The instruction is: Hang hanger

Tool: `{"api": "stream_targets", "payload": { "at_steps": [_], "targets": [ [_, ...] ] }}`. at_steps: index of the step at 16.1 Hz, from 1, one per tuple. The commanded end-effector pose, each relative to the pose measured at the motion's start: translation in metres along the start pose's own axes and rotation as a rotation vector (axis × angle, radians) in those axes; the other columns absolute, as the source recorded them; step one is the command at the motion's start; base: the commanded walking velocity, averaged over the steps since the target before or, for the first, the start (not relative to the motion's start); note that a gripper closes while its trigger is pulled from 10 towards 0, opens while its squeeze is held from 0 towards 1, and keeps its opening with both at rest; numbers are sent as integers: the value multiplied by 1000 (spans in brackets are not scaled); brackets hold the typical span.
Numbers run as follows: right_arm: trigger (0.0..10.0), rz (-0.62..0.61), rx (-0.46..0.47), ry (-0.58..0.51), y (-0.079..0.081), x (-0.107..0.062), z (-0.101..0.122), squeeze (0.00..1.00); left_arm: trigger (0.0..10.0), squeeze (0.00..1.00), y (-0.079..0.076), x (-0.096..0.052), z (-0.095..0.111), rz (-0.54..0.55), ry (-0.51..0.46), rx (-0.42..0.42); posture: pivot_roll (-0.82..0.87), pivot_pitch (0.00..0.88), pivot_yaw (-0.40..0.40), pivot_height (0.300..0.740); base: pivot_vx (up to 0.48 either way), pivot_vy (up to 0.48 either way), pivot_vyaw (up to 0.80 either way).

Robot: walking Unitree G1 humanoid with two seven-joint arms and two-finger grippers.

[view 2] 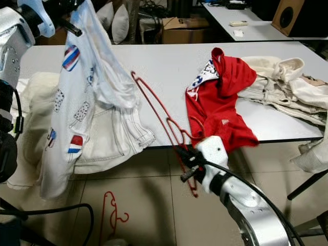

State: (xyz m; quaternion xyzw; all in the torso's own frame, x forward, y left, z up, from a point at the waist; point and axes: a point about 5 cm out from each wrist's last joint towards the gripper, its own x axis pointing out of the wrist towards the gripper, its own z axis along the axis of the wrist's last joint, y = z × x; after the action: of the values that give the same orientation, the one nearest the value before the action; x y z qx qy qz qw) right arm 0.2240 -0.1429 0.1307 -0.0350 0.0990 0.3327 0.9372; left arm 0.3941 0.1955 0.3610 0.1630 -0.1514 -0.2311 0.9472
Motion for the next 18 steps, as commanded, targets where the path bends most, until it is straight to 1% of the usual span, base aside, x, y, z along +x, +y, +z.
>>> {"api": "stream_targets", "payload": {
  "at_steps": [1,3,4,5,6,7,10,11,13,14,15,17,18],
  "targets": [
    [10000,66,-5,-12,6,3,4,0,0,0,2,-4,2,10,5,20,72,0,8,740,0,0,0],
    [10000,114,8,-38,9,3,9,0,0,0,1,-7,-2,11,31,29,76,0,0,740,0,0,0],
    [10000,112,17,-35,7,5,9,0,0,0,-3,-8,-3,-16,32,22,76,0,-1,740,0,0,0],
    [10000,80,16,-12,2,9,7,0,0,0,-9,-9,-3,-55,26,19,77,0,-2,740,0,0,0],
    [10000,68,10,-10,0,11,7,0,0,0,-11,-10,-2,-69,28,19,77,0,-3,740,0,0,0],
    [10000,62,15,-28,-2,17,11,0,0,0,-15,-12,-3,-93,30,21,81,0,-9,740,0,0,0],
    [10000,56,81,-81,-3,28,22,0,0,0,-26,-18,-5,-138,41,24,87,0,-25,740,0,0,0],
    [10000,44,120,-72,-3,31,21,0,0,0,-29,-20,-5,-140,41,19,88,0,-29,740,0,0,0],
    [10000,51,204,-20,1,36,13,0,0,0,-35,-22,-3,-128,27,8,93,0,-40,740,0,0,0],
    [10000,102,214,-8,11,38,10,0,0,0,-39,-22,-5,-112,31,6,97,0,-47,740,0,0,0],
    [10000,121,217,-1,15,40,9,0,0,0,-41,-22,-6,-109,40,6,96,0,-47,740,0,0,0],
    [10000,129,200,29,16,40,7,0,0,0,-46,-22,-7,-107,50,-15,100,0,-48,740,0,0,0],
    [10000,140,196,41,16,40,7,0,0,0,-48,-22,-9,-85,62,-10,100,0,-48,740,0,0,0]
  ]
}}
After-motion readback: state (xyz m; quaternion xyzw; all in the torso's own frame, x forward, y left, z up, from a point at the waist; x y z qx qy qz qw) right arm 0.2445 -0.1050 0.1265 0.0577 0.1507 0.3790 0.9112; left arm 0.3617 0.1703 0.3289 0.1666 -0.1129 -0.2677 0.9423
